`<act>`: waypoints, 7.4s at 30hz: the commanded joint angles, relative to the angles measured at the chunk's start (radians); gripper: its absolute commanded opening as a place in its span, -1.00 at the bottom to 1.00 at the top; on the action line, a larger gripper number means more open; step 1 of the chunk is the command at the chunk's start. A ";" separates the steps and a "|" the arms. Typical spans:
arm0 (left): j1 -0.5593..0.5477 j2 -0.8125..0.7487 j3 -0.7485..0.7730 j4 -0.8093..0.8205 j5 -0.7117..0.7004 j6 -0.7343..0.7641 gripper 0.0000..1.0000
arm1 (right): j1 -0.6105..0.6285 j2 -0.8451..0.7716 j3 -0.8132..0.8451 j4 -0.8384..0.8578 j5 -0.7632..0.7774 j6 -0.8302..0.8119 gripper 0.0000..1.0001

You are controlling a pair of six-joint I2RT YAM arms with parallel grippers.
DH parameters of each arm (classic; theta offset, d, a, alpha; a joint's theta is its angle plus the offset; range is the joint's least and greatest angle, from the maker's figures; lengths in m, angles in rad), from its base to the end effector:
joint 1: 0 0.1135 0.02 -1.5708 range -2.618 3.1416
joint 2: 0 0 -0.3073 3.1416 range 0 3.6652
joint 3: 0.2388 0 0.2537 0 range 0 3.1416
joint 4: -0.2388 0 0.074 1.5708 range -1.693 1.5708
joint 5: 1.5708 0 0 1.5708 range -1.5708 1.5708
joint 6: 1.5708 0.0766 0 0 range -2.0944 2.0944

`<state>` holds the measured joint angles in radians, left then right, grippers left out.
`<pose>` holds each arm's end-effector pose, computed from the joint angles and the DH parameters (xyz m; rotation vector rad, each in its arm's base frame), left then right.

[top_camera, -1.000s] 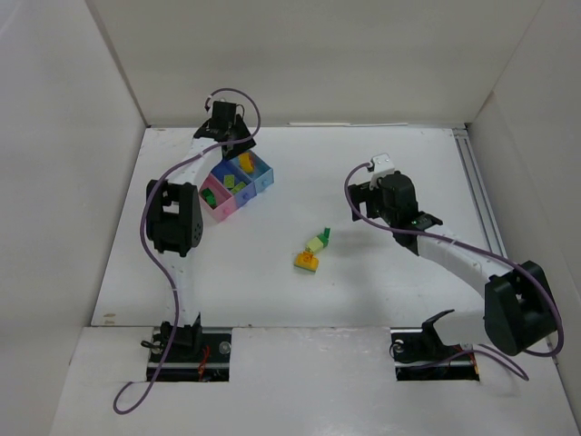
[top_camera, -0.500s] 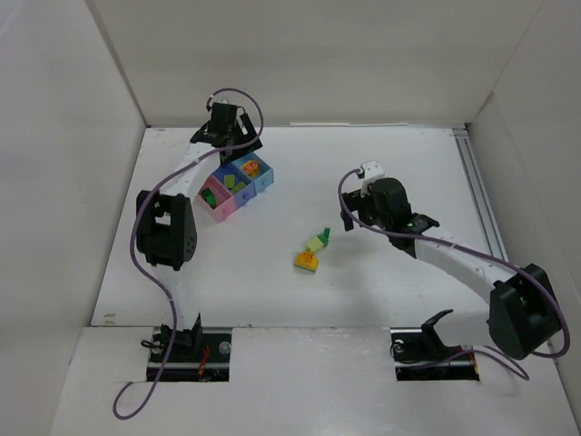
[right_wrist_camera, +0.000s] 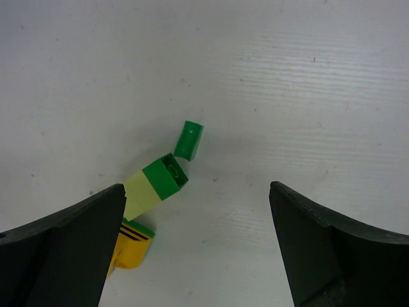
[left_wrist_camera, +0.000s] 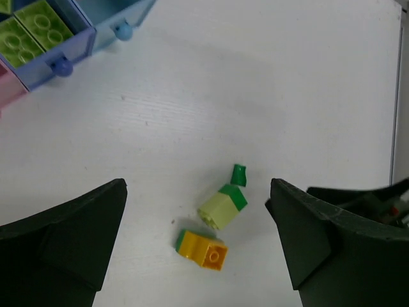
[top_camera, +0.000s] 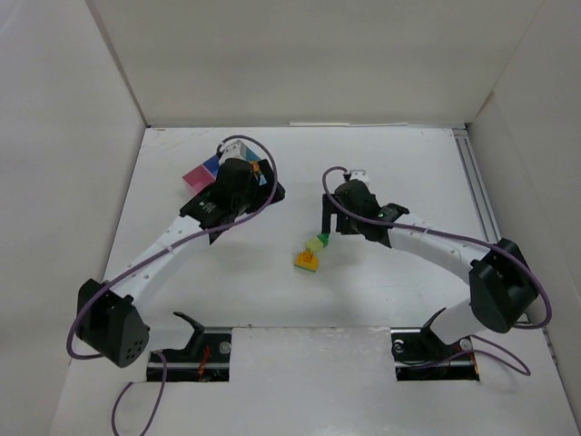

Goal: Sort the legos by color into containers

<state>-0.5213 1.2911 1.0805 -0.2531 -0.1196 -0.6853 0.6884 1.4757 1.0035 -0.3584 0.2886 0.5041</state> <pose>0.2846 -0.1529 0.3489 -0.2482 2.0759 -0.6296 0.2742 0.1973 0.2519 -0.0849 2.3677 0.2309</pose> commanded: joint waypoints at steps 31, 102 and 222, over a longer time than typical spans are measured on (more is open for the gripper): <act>-0.029 -0.423 -0.223 -0.078 0.041 -0.123 0.87 | 0.059 0.403 0.213 -0.028 0.112 0.238 -0.04; -0.034 -0.147 -0.146 0.275 0.752 0.061 -0.36 | 0.077 -0.334 -0.181 0.665 -0.838 -0.822 -0.79; 0.357 0.375 0.328 -0.289 -0.190 -0.039 -0.57 | -0.408 0.011 0.061 0.406 -0.632 -0.637 0.99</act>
<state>-0.1680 1.7084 1.4139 -0.5411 -0.3141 -0.7120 0.2810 1.5074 1.0634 0.0223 -0.3092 -0.1097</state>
